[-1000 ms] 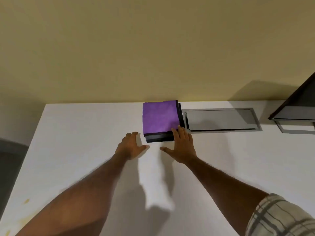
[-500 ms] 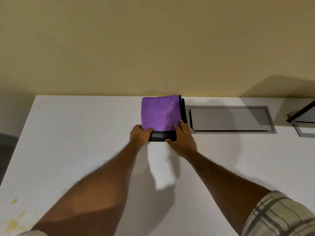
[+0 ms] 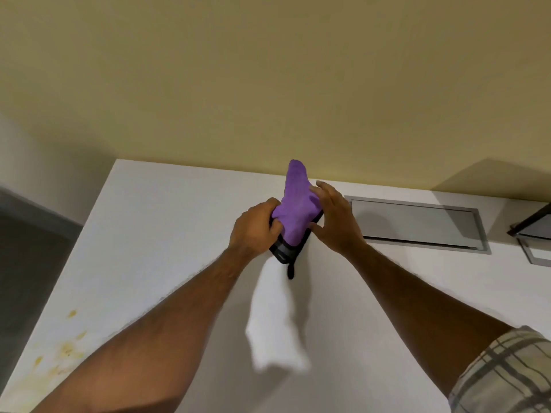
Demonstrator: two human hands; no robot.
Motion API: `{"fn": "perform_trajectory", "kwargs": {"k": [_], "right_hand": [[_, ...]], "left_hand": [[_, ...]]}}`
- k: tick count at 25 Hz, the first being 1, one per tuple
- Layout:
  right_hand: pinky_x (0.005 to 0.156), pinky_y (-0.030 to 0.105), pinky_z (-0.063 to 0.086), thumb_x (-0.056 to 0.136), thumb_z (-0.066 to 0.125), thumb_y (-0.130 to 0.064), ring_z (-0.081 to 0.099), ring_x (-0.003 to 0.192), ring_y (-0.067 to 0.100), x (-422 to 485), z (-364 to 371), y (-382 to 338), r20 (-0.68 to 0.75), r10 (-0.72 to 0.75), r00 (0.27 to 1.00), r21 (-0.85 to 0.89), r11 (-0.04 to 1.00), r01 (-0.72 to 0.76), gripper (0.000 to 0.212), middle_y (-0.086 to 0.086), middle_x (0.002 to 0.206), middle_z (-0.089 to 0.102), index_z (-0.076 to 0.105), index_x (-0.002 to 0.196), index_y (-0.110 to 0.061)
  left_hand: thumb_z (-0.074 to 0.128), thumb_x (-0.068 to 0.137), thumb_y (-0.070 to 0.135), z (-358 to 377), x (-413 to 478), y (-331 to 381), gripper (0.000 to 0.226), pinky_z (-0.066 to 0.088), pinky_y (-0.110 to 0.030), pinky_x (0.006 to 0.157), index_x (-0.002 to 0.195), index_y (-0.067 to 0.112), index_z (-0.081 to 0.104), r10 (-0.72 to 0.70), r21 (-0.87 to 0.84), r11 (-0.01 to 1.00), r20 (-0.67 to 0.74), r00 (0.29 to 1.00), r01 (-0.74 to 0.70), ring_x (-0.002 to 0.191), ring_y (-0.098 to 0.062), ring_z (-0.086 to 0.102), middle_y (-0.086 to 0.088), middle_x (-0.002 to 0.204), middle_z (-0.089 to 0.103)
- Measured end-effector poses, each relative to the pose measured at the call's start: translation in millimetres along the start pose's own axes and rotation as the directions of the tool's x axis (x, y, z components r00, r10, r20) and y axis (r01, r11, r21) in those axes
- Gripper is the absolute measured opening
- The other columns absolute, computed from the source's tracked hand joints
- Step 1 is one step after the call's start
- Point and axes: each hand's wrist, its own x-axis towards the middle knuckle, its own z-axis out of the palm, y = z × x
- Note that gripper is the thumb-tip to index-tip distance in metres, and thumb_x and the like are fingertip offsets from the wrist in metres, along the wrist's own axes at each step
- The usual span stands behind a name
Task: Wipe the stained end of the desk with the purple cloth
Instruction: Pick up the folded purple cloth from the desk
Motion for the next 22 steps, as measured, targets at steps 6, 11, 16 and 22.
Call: {"fn": "perform_trajectory", "kwargs": {"k": [6,11,16,22], "right_hand": [[0.117,0.051,0.012,0.071,0.076,-0.021,0.032,0.143,0.026,-11,5,-85,0.207,-0.234,0.95,-0.22,0.935,0.279,0.059,0.004,0.142,0.05,0.055,0.127,-0.021],[0.102,0.044,0.038,0.08,0.066,-0.009,0.062,0.09,0.024,-46,19,-147,0.162,-0.148,0.976,-0.005,0.989,0.151,0.011,-0.001,0.086,0.067,0.065,0.084,-0.019],[0.064,0.023,0.049,0.071,0.068,0.007,0.061,0.068,0.01,-77,48,-221,0.127,-0.05,0.991,0.415,0.91,-0.007,0.022,0.001,0.076,0.069,0.067,0.078,-0.014],[0.069,0.013,0.05,0.079,0.072,0.006,0.064,0.078,0.009,-100,81,-294,0.282,-0.094,0.955,0.545,0.834,-0.078,0.024,0.001,0.089,0.069,0.067,0.095,-0.012]], "left_hand": [[0.05,0.086,0.023,-69,-74,-21,0.024,0.041,-0.03,0.065,0.106,0.023,0.064,0.133,0.166,0.978,-0.043,0.99,-0.124,0.08,-0.021,0.06,0.003,0.094,0.07],[0.049,0.085,0.019,-113,-172,-57,0.03,0.05,-0.032,0.072,0.108,0.028,0.065,-0.005,0.074,0.997,-0.133,0.991,0.015,0.087,-0.016,0.062,0.009,0.099,0.071],[0.052,0.088,0.021,-126,-267,-85,0.025,0.052,-0.027,0.076,0.11,0.026,0.063,-0.221,-0.257,0.955,-0.267,0.938,0.151,0.089,-0.013,0.064,0.007,0.1,0.071],[0.056,0.093,0.022,-125,-358,-134,0.014,0.055,-0.017,0.075,0.105,0.028,0.059,-0.488,-0.585,0.75,-0.174,0.855,0.309,0.093,-0.012,0.065,0.003,0.103,0.066]]}}
